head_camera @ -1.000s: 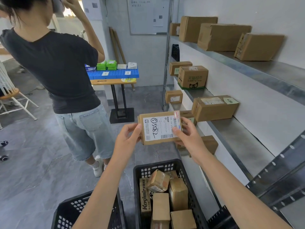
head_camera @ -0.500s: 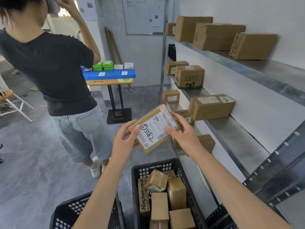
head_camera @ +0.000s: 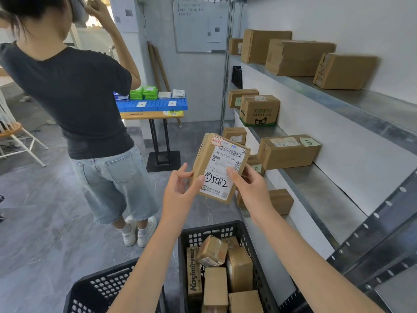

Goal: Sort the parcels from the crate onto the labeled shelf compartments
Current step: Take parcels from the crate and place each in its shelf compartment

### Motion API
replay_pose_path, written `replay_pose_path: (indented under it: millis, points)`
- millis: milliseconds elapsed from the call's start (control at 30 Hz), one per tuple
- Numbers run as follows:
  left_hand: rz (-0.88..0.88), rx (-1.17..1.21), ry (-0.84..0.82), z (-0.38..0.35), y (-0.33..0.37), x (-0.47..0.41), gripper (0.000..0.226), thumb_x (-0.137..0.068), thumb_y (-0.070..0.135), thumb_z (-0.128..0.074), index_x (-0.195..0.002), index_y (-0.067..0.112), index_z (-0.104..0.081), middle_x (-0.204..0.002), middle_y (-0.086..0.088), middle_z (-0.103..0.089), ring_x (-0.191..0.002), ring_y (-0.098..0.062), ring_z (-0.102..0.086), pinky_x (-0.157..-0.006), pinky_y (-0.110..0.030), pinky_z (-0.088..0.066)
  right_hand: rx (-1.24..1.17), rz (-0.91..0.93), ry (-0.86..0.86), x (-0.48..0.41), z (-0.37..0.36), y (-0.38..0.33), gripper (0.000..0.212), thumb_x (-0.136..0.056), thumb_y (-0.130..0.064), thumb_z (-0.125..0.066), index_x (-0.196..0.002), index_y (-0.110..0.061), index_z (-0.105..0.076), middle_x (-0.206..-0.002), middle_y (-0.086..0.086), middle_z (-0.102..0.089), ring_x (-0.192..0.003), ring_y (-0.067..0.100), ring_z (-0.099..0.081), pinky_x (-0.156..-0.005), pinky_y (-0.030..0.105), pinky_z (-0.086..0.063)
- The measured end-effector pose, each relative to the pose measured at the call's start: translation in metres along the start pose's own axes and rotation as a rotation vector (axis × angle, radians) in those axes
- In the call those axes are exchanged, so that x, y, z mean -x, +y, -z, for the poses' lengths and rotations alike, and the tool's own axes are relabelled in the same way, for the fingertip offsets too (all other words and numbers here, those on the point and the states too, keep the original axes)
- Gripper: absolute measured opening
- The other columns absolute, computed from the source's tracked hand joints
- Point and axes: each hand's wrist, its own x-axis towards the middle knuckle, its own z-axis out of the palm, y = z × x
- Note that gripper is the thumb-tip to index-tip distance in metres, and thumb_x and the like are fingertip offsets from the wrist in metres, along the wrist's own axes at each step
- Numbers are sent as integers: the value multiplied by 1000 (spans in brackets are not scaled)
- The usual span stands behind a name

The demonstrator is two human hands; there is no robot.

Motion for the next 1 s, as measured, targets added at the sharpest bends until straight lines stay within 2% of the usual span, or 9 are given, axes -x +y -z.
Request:
replay_pose_path:
  millis: [67,100,200,267,400,567,733,1000]
  points:
    - [-18,38,-5,1,2,1,34,-86,17,-73,-111,0,-57,-135,1,-61,-121,-4,-60,-90,-13,-52,-1,22,-4,1,2,1,41,-89,-38,-70,-128,-28,-61,-116,-11,-71,-109,7,-66,-96,41,-56]
    - [-30,42,-8,1,5,2,34,-86,16,-73,-113,2,-58,-127,0,-65,-116,-5,-63,-88,-14,-53,4,32,-6,1,3,1,44,-88,-39,-71,-130,-29,-60,-118,-12,-71,-111,8,-66,-96,42,-55]
    - [-69,24,-38,0,11,5,39,-89,19,-70,-127,18,-58,-117,6,-70,-110,-2,-65,-82,-13,-53,35,76,-16,2,3,0,53,-85,-41,-74,-134,-32,-57,-122,-13,-69,-115,8,-63,-95,40,-56]
    - [-73,9,-36,-1,14,7,40,-90,23,-69,-130,24,-60,-118,7,-70,-109,0,-65,-84,-14,-54,33,103,-24,2,2,-3,53,-85,-38,-74,-135,-31,-57,-122,-13,-68,-115,8,-63,-89,34,-59]
    - [-83,-5,-7,-1,18,7,40,-90,25,-68,-129,24,-62,-119,8,-70,-109,1,-65,-88,-19,-55,25,135,-43,3,4,-8,48,-86,-37,-73,-131,-34,-58,-120,-15,-69,-112,4,-64,-83,22,-58]
    - [-92,-14,0,-4,23,7,40,-90,25,-68,-129,24,-62,-119,10,-70,-108,3,-64,-82,-14,-54,37,138,-38,1,7,-10,51,-84,-42,-73,-133,-36,-58,-121,-18,-68,-116,4,-62,-92,33,-58]
    - [-95,-12,-5,-7,24,10,40,-91,24,-68,-130,22,-61,-119,10,-70,-107,4,-64,-80,-12,-53,47,140,-24,2,11,-10,48,-85,-41,-73,-131,-39,-58,-122,-17,-67,-116,5,-61,-93,36,-57]
    - [-94,-13,-38,-12,22,12,40,-91,22,-67,-131,21,-61,-121,10,-69,-110,4,-63,-80,-11,-52,28,127,-6,6,18,-4,44,-85,-40,-73,-126,-43,-60,-124,-16,-66,-117,4,-60,-91,31,-58]
